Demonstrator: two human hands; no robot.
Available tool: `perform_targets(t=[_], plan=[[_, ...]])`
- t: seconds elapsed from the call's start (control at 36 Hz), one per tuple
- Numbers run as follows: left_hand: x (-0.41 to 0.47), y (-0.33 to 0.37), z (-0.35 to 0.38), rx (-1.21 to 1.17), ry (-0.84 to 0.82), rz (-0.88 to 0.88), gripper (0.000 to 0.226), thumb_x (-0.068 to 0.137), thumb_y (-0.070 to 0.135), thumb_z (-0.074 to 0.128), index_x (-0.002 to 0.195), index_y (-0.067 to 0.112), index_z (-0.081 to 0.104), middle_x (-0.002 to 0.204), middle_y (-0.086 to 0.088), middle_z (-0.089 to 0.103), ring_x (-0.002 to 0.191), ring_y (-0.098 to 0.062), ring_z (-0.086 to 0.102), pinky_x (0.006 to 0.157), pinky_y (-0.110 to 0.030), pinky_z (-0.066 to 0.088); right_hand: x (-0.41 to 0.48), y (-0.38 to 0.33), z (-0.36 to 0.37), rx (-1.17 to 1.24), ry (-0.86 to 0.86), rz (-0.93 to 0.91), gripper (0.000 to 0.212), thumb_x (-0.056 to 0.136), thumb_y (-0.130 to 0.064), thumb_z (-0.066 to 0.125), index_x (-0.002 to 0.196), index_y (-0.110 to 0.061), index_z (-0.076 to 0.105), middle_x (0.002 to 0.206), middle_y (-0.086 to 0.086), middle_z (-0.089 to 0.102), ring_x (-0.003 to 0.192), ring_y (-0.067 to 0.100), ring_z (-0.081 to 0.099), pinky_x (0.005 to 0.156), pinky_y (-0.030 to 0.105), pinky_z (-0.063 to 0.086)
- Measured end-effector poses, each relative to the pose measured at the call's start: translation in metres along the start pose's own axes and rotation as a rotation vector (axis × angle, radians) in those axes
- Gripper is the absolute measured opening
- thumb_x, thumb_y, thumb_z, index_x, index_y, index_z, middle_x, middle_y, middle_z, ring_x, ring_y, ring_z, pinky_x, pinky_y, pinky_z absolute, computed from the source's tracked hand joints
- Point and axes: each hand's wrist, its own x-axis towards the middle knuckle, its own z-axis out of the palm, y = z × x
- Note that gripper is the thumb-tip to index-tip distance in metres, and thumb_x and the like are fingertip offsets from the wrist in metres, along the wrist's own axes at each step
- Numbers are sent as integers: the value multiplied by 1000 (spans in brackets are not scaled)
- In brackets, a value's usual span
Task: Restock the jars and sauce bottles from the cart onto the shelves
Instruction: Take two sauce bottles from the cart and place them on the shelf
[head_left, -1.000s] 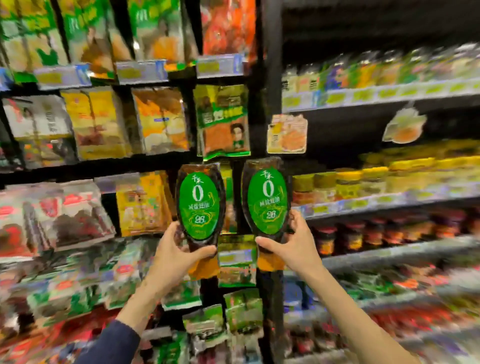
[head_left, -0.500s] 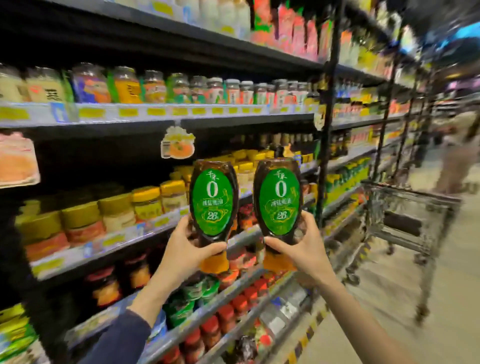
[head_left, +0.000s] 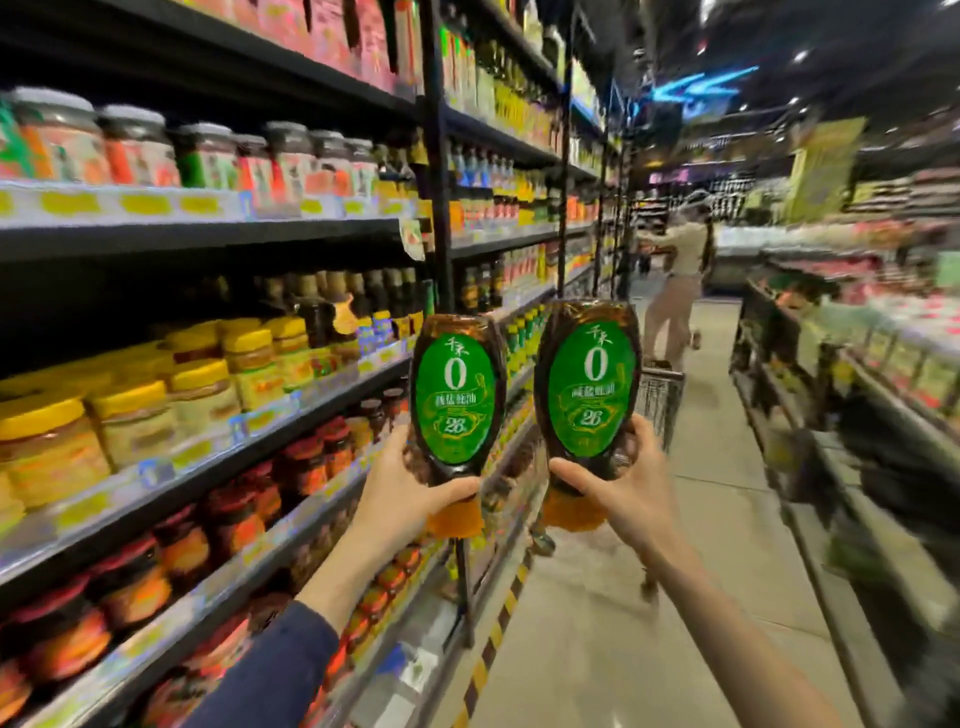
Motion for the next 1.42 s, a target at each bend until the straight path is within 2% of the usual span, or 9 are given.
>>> perform_targets(t=[0.14,0.28,0.44,0.67,0.83,1.0,1.14,1.25,1.42], plan=[[76,-18,46,-20,-101,8,69,61,5,85,117,17,46,105,8,62,91,8,60,70,-8,50,63,37,-9,-44,51,-7,74,55,-25,89,114,-25,45,109,-2,61,102,12,59,92,29,49],[160,-39,86,-2,-163,5,75,58,23,89,121,24,47,114,7,62,106,-10,61,96,-35,51,136,75,-12,-58,91,-4,77,55,-26,89,118,-23,45,107,-8,62,103,11,61,94,39,52],[247,-56,141,-4,-194,29,82,59,24,88,127,22,44,119,7,58,111,-10,56,98,-33,46,215,126,-18,-98,146,20,84,44,-52,83,116,-29,47,108,-11,64,103,10,62,90,42,53],[347,-92,211,-6,-197,5,82,50,38,90,118,34,45,119,8,60,111,-13,59,98,-43,49,319,201,-32,-85,156,20,89,42,-53,83,118,-23,48,110,-7,64,102,9,62,90,39,54],[421,-118,269,16,-76,16,61,60,20,88,94,46,44,100,25,57,96,2,58,92,-28,47,420,276,-41,-2,78,35,78,43,-51,86,109,-40,46,114,-3,63,106,15,62,93,43,52],[492,-144,301,34,62,-64,87,58,17,88,132,18,43,115,8,58,110,-14,59,89,-26,48,515,327,-29,44,-36,74,89,39,-59,86,115,-30,49,113,-4,66,105,14,63,93,46,51],[536,-159,307,123,177,-51,82,64,19,86,131,26,40,107,22,49,89,14,48,64,4,38,582,358,6,75,-176,55,99,38,-66,83,119,-24,47,115,-2,64,108,16,61,95,47,49],[571,-177,298,173,246,-76,79,65,22,85,130,25,40,115,18,48,106,2,45,78,-4,36,628,373,50,125,-272,16,74,45,-55,85,107,-41,47,114,-3,63,108,16,61,95,45,50],[623,-220,266,230,383,-108,87,56,29,90,129,18,44,121,6,58,110,-4,58,91,-18,48,681,393,126,228,-408,-37,87,46,-48,86,119,-22,46,115,-2,63,108,15,61,96,41,50]])
